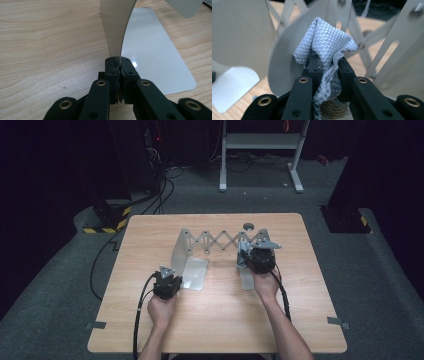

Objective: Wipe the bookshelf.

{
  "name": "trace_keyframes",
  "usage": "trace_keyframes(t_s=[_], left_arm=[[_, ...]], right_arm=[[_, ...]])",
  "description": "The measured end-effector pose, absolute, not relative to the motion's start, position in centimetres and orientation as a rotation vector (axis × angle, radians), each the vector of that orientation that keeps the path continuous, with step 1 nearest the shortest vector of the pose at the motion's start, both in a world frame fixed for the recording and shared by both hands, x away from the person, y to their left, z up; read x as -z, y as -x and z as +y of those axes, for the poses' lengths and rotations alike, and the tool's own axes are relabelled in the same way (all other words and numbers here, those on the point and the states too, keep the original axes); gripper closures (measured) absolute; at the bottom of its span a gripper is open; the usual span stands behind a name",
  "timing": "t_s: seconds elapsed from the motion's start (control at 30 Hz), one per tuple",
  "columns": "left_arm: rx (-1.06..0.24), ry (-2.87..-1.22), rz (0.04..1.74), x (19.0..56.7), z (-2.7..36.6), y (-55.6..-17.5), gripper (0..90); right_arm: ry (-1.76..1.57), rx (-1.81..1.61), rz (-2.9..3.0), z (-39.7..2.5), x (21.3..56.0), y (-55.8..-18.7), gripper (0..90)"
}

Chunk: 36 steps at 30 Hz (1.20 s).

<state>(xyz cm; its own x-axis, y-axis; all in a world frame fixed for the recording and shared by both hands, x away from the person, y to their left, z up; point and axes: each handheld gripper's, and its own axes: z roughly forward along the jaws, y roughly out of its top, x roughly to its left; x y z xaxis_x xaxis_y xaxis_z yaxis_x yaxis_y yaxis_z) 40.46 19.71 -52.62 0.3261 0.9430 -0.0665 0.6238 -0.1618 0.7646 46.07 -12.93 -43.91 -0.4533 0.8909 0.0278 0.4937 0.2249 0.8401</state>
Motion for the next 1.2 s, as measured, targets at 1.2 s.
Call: trace_keyframes(t_s=[1.2], left_arm=[[-0.564, -1.881, 1.375, 52.6, 19.6, -40.1, 85.4]], right_arm=[[-1.366, -0.978, 2.109, -12.1, 49.0, -48.9, 78.1]])
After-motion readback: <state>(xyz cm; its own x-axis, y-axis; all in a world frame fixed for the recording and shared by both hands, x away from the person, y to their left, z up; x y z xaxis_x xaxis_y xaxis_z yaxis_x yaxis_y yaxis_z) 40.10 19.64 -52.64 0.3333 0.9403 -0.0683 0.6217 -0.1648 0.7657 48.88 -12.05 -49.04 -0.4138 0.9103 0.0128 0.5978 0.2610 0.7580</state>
